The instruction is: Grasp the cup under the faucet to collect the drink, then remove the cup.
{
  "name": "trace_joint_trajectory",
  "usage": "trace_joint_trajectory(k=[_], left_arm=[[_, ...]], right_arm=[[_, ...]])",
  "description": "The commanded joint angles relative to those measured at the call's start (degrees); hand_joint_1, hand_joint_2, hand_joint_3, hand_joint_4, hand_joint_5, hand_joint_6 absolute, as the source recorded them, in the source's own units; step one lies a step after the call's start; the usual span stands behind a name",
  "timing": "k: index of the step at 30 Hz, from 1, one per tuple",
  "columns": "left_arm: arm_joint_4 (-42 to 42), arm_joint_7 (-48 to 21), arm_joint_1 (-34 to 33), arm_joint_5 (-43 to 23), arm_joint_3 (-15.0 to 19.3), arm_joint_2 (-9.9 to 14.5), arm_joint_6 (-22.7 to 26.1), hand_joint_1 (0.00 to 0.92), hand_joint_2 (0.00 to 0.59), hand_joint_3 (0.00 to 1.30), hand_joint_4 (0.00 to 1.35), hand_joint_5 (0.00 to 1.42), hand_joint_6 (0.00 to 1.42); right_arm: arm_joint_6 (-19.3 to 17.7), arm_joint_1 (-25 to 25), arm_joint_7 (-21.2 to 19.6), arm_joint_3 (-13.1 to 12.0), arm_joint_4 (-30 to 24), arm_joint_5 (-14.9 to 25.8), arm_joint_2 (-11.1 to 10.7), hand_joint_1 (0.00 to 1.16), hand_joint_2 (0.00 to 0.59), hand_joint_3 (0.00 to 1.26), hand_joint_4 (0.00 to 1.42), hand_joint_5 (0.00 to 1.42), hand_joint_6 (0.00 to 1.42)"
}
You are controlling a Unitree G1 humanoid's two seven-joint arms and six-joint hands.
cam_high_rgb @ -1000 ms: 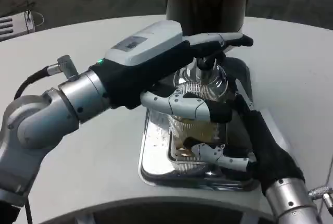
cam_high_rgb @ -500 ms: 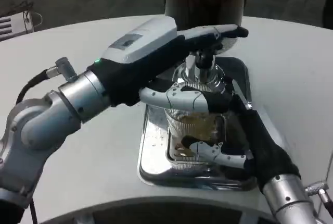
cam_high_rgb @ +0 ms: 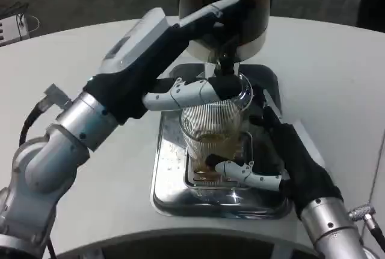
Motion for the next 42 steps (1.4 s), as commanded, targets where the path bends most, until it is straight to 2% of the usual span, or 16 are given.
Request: trace_joint_trajectory(k=[1, 6, 11, 16, 18, 23, 31, 42], left_arm=[[-5.04, 1.90, 4.56, -1.06, 3.17, 0.77, 0.45, 0.000, 0.039, 0.18, 0.12, 0.23, 0.32], [-13.10, 2.00, 11.92, -1.77, 7.16, 1.72, 2.25, 0.000, 0.041, 0.15, 0.08, 0.20, 0.29], [-21.22, 4.71, 21.33, -3.16, 12.85, 0.82, 2.73, 0.000, 0.046, 0.15, 0.07, 0.19, 0.29], [-27.52, 5.80, 29.04, -2.45, 16.28, 0.40, 6.21, 0.000, 0.050, 0.14, 0.07, 0.18, 0.27], [-29.59, 4.92, 33.03, -1.70, 17.36, 0.94, 9.76, 0.000, 0.050, 0.12, 0.03, 0.15, 0.23], [-32.02, 4.01, 38.81, -0.15, 18.23, 2.13, 13.48, 0.000, 0.051, 0.11, 0.00, 0.12, 0.20], [-31.76, 4.31, 46.23, 3.27, 17.69, 2.60, 14.04, 0.000, 0.060, 0.11, 0.00, 0.11, 0.20], [-33.10, 2.94, 51.13, 4.88, 15.65, 3.14, 15.29, 0.000, 0.059, 0.10, 0.00, 0.11, 0.20]], right_arm=[[-1.16, -0.28, -0.30, -0.16, 0.65, 0.84, 0.06, 0.90, 0.177, 0.00, 0.01, 0.15, 0.15], [-1.24, 0.03, -0.45, -0.21, 0.52, 1.10, 0.02, 0.90, 0.177, 0.00, 0.02, 0.15, 0.16], [-1.25, 0.30, -0.52, 0.12, 0.08, 1.28, 0.56, 0.89, 0.181, 0.00, 0.02, 0.17, 0.16], [-1.35, 0.61, -0.46, 0.68, -0.47, 1.25, 1.05, 0.89, 0.183, 0.00, 0.02, 0.17, 0.16], [-1.97, 0.85, -0.25, 0.95, -0.22, 1.63, 1.19, 0.89, 0.183, 0.00, 0.02, 0.16, 0.15], [-2.24, 0.81, -0.40, 1.67, 0.34, 1.89, 1.66, 0.88, 0.182, 0.00, 0.02, 0.16, 0.15], [-2.62, -1.90, -1.67, 2.00, 3.88, 1.85, 2.96, 0.87, 0.189, 0.00, 0.03, 0.16, 0.15], [-5.40, -5.53, -4.35, 2.16, 11.38, 2.63, 5.24, 0.87, 0.187, 0.00, 0.06, 0.16, 0.16]])
